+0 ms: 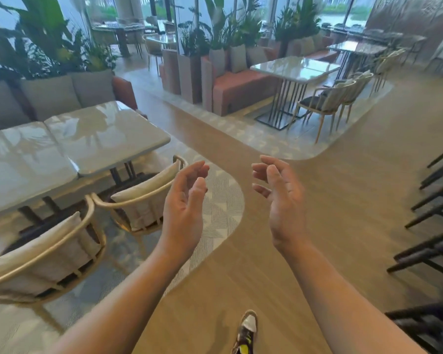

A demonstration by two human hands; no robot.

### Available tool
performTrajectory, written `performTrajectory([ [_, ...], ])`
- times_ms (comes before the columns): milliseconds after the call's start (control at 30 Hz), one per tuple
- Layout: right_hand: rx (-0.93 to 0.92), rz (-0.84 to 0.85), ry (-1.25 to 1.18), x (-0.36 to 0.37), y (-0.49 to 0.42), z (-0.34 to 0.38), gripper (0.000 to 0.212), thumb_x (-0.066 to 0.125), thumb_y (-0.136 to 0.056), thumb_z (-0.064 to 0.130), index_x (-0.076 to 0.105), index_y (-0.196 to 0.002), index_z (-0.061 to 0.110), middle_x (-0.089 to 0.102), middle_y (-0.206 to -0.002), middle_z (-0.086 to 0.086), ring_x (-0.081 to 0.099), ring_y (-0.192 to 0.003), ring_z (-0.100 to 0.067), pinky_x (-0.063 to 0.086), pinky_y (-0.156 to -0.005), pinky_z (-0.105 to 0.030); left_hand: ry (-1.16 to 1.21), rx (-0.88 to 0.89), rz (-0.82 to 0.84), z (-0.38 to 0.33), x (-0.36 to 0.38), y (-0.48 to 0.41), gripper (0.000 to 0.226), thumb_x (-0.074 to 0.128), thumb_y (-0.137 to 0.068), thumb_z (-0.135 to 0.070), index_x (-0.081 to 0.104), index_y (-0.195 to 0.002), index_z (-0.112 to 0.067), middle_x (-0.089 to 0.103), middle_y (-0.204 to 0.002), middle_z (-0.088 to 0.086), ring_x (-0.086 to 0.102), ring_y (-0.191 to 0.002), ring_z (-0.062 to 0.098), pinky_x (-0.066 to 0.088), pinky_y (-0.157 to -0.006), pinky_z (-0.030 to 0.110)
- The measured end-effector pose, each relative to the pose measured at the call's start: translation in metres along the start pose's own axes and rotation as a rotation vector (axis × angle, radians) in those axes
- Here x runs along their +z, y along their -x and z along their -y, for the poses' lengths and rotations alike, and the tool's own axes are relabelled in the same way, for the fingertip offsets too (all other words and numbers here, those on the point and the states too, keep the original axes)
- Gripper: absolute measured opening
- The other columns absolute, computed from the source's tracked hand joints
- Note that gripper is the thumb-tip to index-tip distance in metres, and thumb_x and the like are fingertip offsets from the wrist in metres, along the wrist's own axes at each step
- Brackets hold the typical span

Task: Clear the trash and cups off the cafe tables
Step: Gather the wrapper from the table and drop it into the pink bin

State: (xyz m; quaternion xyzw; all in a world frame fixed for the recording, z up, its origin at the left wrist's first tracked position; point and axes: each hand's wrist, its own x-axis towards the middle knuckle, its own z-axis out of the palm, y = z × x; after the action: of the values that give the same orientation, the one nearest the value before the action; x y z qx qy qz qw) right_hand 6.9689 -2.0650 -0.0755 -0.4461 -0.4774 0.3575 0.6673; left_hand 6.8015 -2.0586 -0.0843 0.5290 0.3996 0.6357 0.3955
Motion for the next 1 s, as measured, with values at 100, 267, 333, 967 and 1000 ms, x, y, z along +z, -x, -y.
performTrajectory([
  [100, -0.006, -0.006, 0.022, -0.007, -0.068, -0.030, 0.027, 0.056, -0.094, 0.057, 0.073, -0.111, 0.046, 0.076, -0.113, 0.009, 0.070, -0.112, -0.013, 0.056, -0.098, -0.045, 0.012, -0.020, 0.029, 0.037, 0.027, -0.064, 0.031, 0.051, -0.099, -0.032, 0.063, -0.128, -0.033, 0.070, -0.133, -0.002, 0.063, -0.130, 0.014, 0.051, -0.112, 0.047],
  [267, 0.004, -0.026, 0.049, -0.023, -0.202, -0.071, 0.029, 0.054, -0.095, 0.058, 0.072, -0.113, 0.045, 0.075, -0.112, 0.011, 0.069, -0.111, -0.011, 0.057, -0.099, -0.043, -0.032, -0.013, 0.049, 0.091, 0.086, -0.176, 0.037, 0.051, -0.101, -0.042, 0.059, -0.137, -0.036, 0.068, -0.134, -0.014, 0.062, -0.129, 0.005, 0.053, -0.111, 0.037],
  [333, -0.005, -0.043, 0.054, -0.028, -0.255, -0.081, 0.032, 0.054, -0.094, 0.058, 0.072, -0.115, 0.041, 0.075, -0.112, 0.009, 0.069, -0.112, -0.012, 0.057, -0.099, -0.043, -0.043, 0.008, 0.048, 0.108, 0.108, -0.221, 0.044, 0.050, -0.098, -0.051, 0.057, -0.139, -0.036, 0.067, -0.134, -0.018, 0.062, -0.129, 0.005, 0.053, -0.111, 0.038],
  [967, 0.002, -0.059, 0.127, 0.012, -0.663, -0.224, 0.047, 0.055, -0.092, 0.061, 0.070, -0.123, 0.029, 0.075, -0.113, 0.010, 0.069, -0.114, -0.014, 0.056, -0.099, -0.043, 0.065, 0.011, 0.048, 0.277, 0.217, -0.627, 0.056, 0.051, -0.095, -0.052, 0.058, -0.143, -0.026, 0.069, -0.132, -0.019, 0.063, -0.129, 0.009, 0.054, -0.109, 0.048],
  [1000, 0.000, -0.069, 0.134, 0.019, -0.688, -0.232, 0.047, 0.055, -0.092, 0.061, 0.070, -0.123, 0.029, 0.075, -0.114, 0.009, 0.069, -0.114, -0.014, 0.056, -0.100, -0.044, 0.063, 0.006, 0.057, 0.285, 0.219, -0.652, 0.058, 0.051, -0.094, -0.053, 0.058, -0.144, -0.024, 0.069, -0.133, -0.018, 0.063, -0.129, 0.010, 0.053, -0.110, 0.048],
])
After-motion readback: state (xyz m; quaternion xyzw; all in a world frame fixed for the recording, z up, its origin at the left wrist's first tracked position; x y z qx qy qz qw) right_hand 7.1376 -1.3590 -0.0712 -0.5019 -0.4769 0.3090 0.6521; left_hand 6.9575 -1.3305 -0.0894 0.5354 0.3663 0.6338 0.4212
